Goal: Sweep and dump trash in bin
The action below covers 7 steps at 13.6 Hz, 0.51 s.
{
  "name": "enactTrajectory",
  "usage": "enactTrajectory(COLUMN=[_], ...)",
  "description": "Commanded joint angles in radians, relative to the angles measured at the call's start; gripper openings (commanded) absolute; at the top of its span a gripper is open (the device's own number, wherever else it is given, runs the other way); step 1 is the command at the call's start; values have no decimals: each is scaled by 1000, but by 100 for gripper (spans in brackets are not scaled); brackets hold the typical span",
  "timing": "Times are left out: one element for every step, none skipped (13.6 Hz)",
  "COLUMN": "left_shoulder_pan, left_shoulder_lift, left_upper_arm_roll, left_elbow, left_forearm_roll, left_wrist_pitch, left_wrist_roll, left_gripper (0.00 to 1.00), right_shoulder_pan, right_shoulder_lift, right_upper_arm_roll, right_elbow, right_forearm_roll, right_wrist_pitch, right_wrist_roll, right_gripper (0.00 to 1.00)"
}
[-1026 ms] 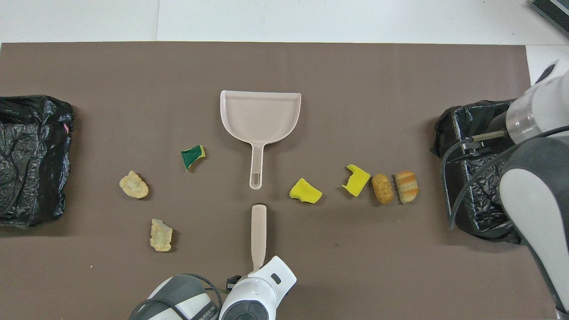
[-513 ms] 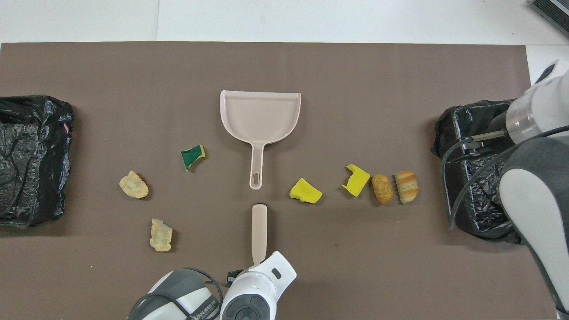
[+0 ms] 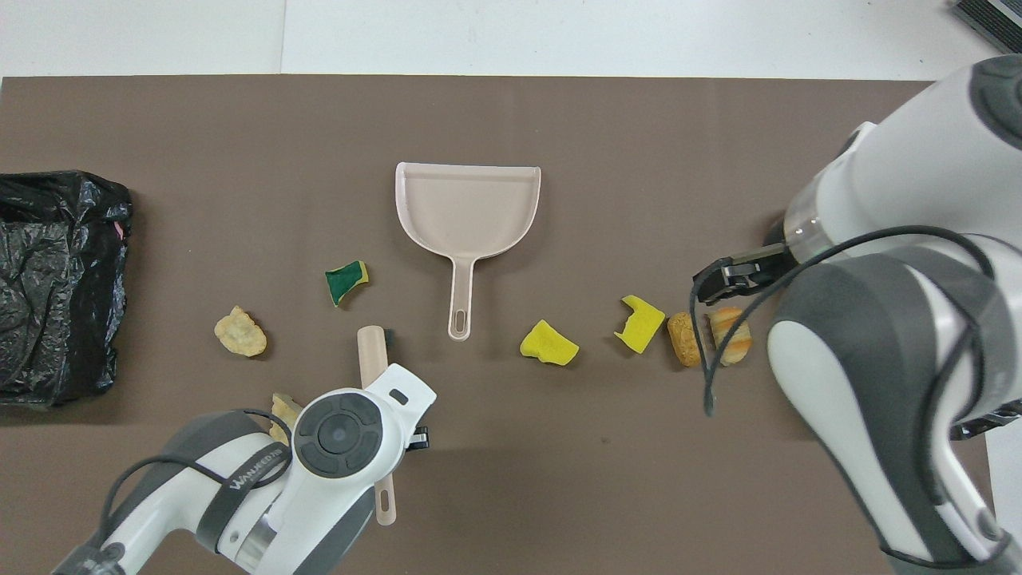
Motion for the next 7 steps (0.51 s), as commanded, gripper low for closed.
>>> enactTrajectory(left_shoulder_pan=[105, 134, 165, 178, 182, 184, 184], left_shoulder_lift=[-2, -2, -7, -8, -37, -73, -112], left_upper_arm_roll=[-11, -11, -11, -9, -9, -9, -9], left_elbow=[9, 6, 6, 9, 11, 11, 12], left_forearm_roll=[12, 14, 23, 32, 42, 42, 42], left_wrist_pitch=[-44, -55, -93, -134, -180, -214, -251], left_wrist_roll=[-3, -1, 5, 4, -4, -9, -30], left_gripper=[0, 0, 0, 0, 0, 0, 0], right_shoulder_pan=[105, 131, 151, 185, 224, 252, 271], right_shoulder_lift=[78, 102, 124, 154, 180, 207, 234], right_upper_arm_roll=[3, 3, 3, 3, 3, 3, 3], right_elbow=[13, 13, 13, 13, 15, 16, 18], right_forearm_roll=[13, 14, 10, 6, 0, -3, -12], right_wrist_pitch=[97, 148, 188, 215, 255, 300, 337], right_wrist_roll=[156, 212, 260, 306, 357, 409, 458], right_gripper=[100, 100, 100, 100, 100, 100, 100])
